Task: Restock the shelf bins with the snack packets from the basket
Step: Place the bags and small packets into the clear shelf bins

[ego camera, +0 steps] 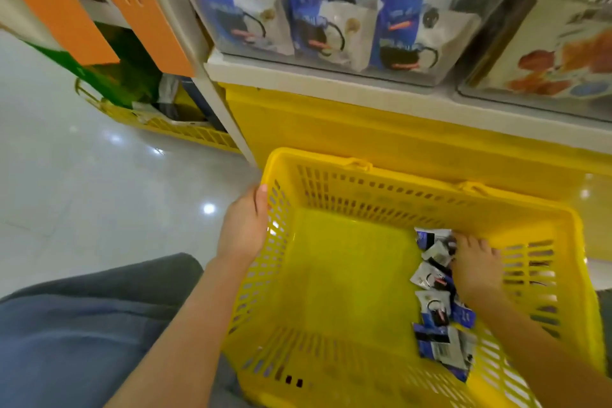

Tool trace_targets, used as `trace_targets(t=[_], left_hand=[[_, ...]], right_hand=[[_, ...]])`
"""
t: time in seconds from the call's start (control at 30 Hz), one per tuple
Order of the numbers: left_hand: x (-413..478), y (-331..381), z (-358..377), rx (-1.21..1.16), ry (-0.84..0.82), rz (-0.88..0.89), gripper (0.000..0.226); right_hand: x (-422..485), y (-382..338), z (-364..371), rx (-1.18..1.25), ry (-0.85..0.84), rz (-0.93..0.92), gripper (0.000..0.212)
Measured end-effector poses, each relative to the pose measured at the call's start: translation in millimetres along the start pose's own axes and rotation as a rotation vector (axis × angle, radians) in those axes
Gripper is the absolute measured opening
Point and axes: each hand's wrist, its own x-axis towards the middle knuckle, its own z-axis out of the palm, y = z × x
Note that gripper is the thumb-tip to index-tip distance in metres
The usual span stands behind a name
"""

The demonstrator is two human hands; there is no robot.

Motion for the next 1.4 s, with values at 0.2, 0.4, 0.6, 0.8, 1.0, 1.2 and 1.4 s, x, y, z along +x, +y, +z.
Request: trace_targets(t=[0.2, 0.4, 0.6, 0.8, 1.0, 1.2, 1.4], left_hand=[[2.9, -3.1, 3.7, 0.017, 0.019, 0.013, 0.039], [-5.6, 9.1, 1.8, 0.105, 0.125, 0.131, 0.031], [-42.3, 39.8, 28.3, -0.045, -0.078, 0.321, 0.028], [-78.7, 46.0, 61.5, -0.429, -0.817, 0.083, 0.015], [-72.4, 39.9, 65.5, -0.524, -0.766, -0.071, 0.016], [-62.8, 27.6, 76.9, -0.451, -0.652, -0.105, 0.018], [-61.5, 23.3, 83.9, -0.389, -0.653, -0.171, 0.021]], right_hand=[[11.6, 12.5, 2.5, -0.060, 0.045, -0.063, 0.038], [-3.0, -1.6, -19.6, 0.347, 0.109, -0.112, 0.028], [-40.4, -42.8, -71.3, 0.659, 0.061, -0.467, 0.016], [-71.4, -63.7, -97.5, 0.962, 0.035, -0.590, 0.017], [-40.7, -29.2, -52.5, 1.012, 0.007, -0.181, 0.023], [-17.5, -7.8, 28.1, 0.608, -0.418, -0.019, 0.060], [-5.9, -15.6, 50.0, 0.141, -0.318, -0.183, 0.066]])
